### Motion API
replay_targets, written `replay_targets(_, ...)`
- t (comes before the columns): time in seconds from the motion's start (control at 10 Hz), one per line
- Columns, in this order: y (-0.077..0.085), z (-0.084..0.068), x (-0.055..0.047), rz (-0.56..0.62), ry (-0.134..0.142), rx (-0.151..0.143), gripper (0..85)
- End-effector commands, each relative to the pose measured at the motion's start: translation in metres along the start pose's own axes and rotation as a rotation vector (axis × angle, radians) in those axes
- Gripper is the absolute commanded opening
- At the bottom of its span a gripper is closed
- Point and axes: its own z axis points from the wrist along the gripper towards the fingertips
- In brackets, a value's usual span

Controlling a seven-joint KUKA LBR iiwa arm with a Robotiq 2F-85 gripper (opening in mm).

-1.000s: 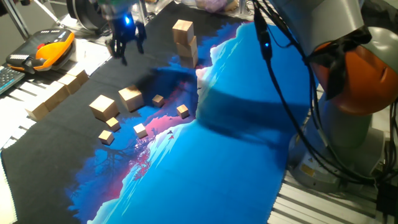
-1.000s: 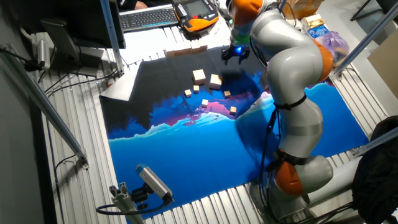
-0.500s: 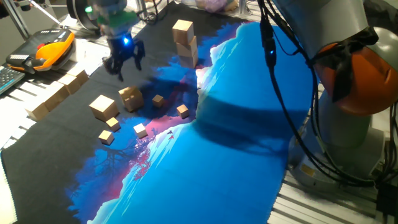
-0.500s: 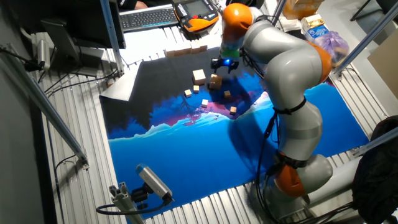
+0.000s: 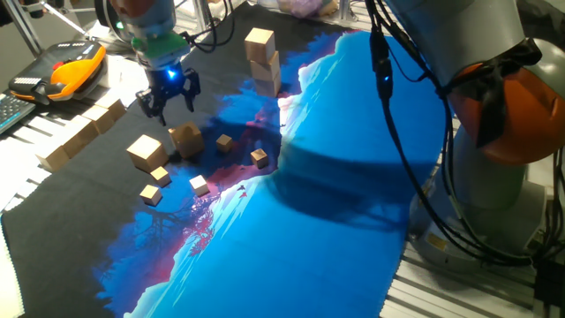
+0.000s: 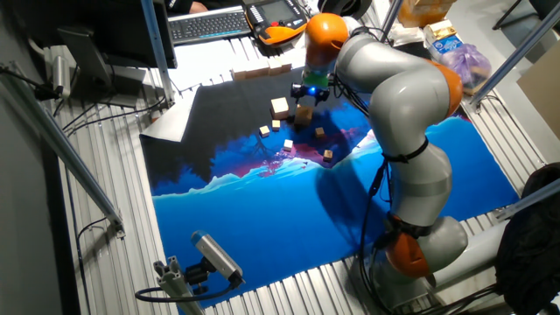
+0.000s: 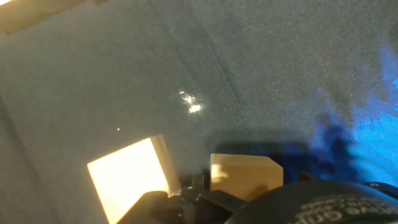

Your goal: Stack the blocks in a vertical line of five

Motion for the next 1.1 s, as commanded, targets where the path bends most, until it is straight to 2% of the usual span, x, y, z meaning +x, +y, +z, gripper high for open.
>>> replay_targets(0.0,0.000,0.001,0.000,0.000,-0.006,0.013,68.0)
replay_targets(0.1,0.000,0.002,0.002,0.000,-0.009,0.030,68.0)
replay_targets(0.3,-0.002,0.009,0.003,-0.004,-0.008,0.031,68.0)
replay_targets(0.4,-0.003,0.012,0.003,-0.004,-0.005,0.032,85.0)
replay_targets(0.5,-0.005,0.015,0.004,-0.008,-0.005,0.039,85.0)
replay_targets(0.8,-0.006,0.021,0.008,0.003,-0.015,0.034,85.0)
replay_targets(1.0,-0.006,0.033,0.011,0.006,-0.029,0.028,85.0)
